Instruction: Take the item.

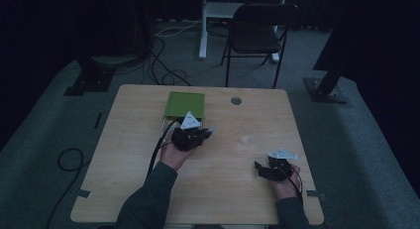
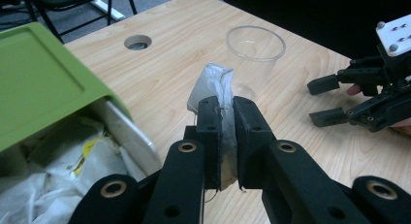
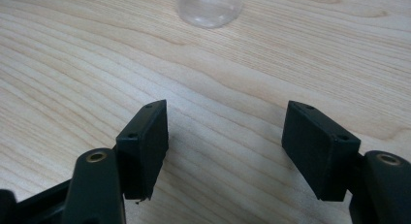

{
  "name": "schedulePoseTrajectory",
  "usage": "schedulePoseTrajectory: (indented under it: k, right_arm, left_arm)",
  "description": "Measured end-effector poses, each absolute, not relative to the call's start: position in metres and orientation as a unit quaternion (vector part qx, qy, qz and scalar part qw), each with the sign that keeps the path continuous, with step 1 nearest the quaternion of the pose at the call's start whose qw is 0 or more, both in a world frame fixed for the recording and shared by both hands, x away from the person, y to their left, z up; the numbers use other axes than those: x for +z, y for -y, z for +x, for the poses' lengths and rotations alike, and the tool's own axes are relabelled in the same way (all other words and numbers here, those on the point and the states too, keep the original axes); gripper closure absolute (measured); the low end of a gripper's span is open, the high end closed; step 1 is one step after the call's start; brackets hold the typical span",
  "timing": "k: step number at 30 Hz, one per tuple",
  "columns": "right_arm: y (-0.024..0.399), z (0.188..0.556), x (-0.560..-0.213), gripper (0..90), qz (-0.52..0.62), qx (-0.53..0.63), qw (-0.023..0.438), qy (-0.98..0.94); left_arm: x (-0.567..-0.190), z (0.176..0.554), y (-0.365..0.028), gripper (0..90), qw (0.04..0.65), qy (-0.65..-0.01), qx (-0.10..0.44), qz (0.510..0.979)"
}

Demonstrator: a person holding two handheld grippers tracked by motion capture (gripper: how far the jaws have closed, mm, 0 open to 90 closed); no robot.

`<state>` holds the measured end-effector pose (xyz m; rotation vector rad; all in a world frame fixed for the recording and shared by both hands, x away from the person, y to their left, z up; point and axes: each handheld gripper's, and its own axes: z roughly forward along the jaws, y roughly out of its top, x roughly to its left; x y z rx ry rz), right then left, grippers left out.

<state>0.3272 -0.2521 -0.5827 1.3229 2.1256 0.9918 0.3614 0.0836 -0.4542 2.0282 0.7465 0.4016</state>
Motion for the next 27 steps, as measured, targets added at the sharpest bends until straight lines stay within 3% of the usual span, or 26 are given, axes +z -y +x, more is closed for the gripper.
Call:
schedulePoseTrajectory:
  k: [27]
  right_arm:
    - [0.252,0.328,-0.583,32.9,0.479,0.359,0.222,-0.77]
  left_arm:
    - [-0.442,0.372,-0.062,83.5,0.467,-0.289,0.157,0.821]
